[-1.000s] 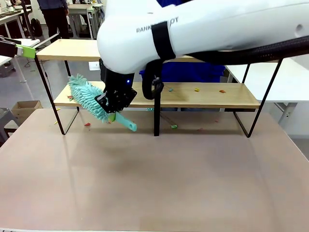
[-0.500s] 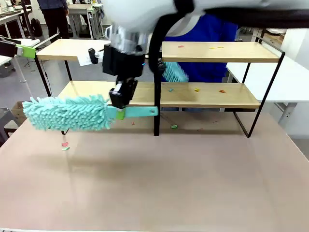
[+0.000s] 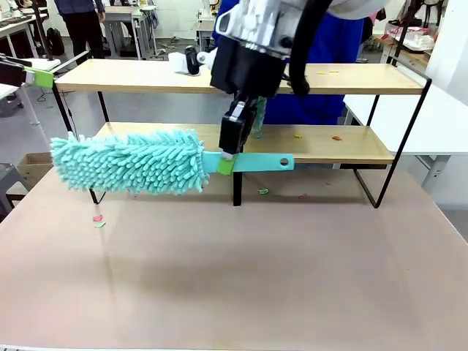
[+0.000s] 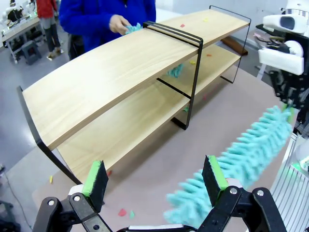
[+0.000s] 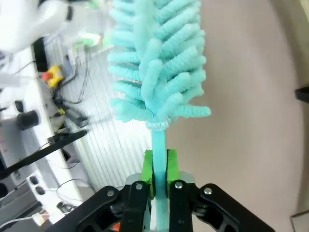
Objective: Clean the shelves.
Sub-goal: Clean a randomly selected level of the Shelf with the Duster.
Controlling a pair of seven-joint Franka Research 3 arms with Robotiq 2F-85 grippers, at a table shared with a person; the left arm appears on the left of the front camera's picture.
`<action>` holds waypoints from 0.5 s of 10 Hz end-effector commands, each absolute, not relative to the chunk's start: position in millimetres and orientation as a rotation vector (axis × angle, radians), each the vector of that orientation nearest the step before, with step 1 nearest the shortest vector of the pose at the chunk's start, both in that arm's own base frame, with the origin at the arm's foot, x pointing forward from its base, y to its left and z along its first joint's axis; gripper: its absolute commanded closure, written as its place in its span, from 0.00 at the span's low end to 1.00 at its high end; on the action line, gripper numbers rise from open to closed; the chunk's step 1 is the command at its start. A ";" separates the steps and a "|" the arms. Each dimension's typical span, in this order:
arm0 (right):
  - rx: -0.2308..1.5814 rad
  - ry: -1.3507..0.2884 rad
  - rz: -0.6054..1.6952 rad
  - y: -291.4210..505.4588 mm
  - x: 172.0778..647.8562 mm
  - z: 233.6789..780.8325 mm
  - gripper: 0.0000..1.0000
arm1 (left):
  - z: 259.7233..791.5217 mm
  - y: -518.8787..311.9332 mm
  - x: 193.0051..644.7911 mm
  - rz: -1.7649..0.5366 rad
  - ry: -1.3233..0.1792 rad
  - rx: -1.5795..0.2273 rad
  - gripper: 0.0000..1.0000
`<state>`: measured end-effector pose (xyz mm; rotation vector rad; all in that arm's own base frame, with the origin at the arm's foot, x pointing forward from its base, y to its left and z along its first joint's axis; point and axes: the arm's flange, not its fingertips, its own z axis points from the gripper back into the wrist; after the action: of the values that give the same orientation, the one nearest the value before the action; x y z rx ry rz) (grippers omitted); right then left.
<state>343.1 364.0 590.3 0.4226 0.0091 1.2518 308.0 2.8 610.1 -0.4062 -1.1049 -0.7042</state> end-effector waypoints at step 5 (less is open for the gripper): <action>0.386 -0.359 0.965 173.7 225.6 717.2 0.87 | 603.7 -0.3 303.2 -0.693 -1.105 -0.401 0.00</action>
<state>233.7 189.3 717.5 0.4459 -0.2934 1.0449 307.6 2.7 610.5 -0.4073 -1.1063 -0.7046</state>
